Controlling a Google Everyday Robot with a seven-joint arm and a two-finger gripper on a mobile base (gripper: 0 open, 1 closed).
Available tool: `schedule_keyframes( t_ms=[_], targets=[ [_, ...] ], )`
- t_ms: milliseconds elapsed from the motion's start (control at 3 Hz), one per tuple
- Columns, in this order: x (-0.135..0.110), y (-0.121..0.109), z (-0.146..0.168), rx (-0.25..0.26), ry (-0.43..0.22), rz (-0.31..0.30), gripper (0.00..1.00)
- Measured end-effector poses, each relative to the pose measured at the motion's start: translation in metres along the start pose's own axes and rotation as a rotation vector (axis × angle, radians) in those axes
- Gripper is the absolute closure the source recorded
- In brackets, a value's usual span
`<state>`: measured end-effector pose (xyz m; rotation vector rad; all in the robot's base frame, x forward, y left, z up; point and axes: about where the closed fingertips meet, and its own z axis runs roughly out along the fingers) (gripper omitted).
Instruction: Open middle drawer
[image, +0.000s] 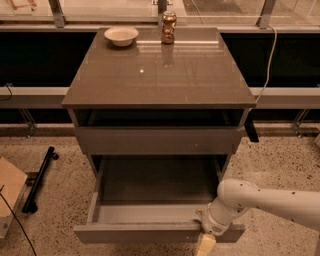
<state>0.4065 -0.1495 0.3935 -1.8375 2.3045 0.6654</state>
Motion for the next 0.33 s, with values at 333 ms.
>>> schedule_keyframes(
  t_ms=[333],
  targets=[
    [0.0000,0.0000,0.0000,0.000,0.000,0.000,0.00]
  ],
)
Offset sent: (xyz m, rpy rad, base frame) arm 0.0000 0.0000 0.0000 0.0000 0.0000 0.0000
